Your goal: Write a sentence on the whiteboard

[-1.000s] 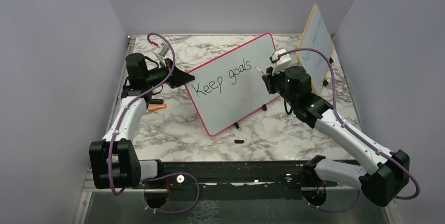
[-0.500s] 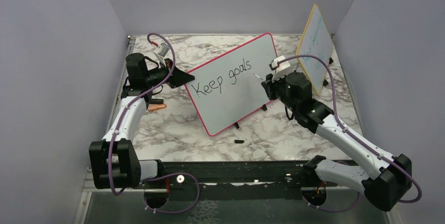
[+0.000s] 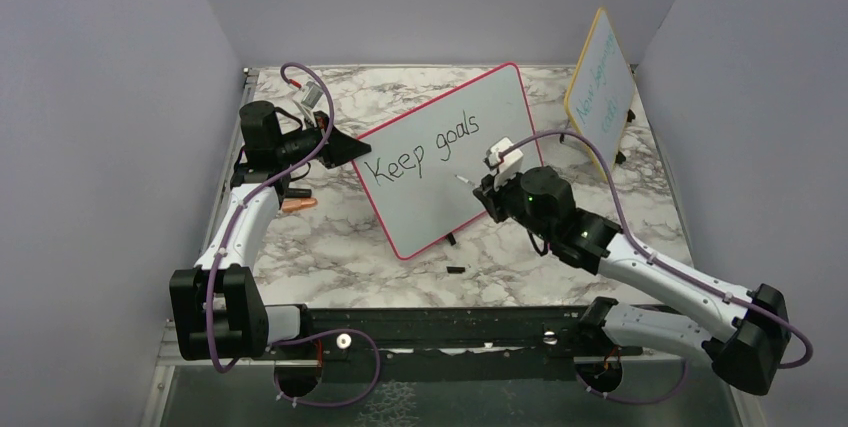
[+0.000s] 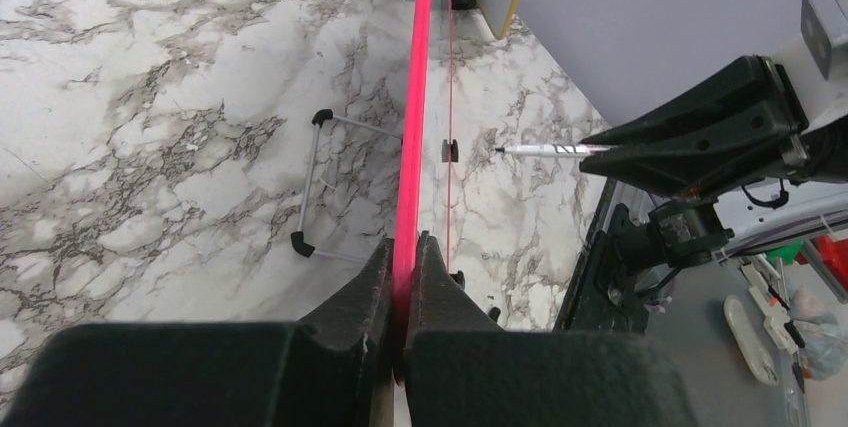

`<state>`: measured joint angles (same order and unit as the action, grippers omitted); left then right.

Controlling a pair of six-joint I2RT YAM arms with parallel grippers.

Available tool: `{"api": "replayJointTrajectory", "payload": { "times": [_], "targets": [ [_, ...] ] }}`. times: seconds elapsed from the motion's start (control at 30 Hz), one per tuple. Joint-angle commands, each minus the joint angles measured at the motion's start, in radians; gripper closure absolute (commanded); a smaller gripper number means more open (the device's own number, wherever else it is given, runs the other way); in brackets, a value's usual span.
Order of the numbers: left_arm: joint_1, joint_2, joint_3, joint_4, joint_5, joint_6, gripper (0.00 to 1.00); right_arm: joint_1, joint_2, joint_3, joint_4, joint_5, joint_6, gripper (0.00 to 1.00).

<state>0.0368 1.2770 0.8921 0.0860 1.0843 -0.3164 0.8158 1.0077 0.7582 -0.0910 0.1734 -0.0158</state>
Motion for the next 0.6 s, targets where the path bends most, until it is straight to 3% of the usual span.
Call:
{"api": "replayJointTrajectory", "payload": {
  "times": [0.0, 0.3, 0.57],
  "targets": [
    [-0.018, 0.022, -0.023, -0.072, -0.067, 0.088, 1.00, 0.075, -0.013, -0.015, 0.049, 0.075, 0.013, 1.00],
    [-0.018, 0.015, -0.031, -0.072, -0.073, 0.088, 1.00, 0.256, 0.065, -0.018, 0.148, 0.183, 0.013, 1.00],
    [-0.020, 0.018, -0.031, -0.071, -0.072, 0.086, 1.00, 0.333, 0.164, 0.018, 0.218, 0.222, -0.005, 1.00]
  ]
}}
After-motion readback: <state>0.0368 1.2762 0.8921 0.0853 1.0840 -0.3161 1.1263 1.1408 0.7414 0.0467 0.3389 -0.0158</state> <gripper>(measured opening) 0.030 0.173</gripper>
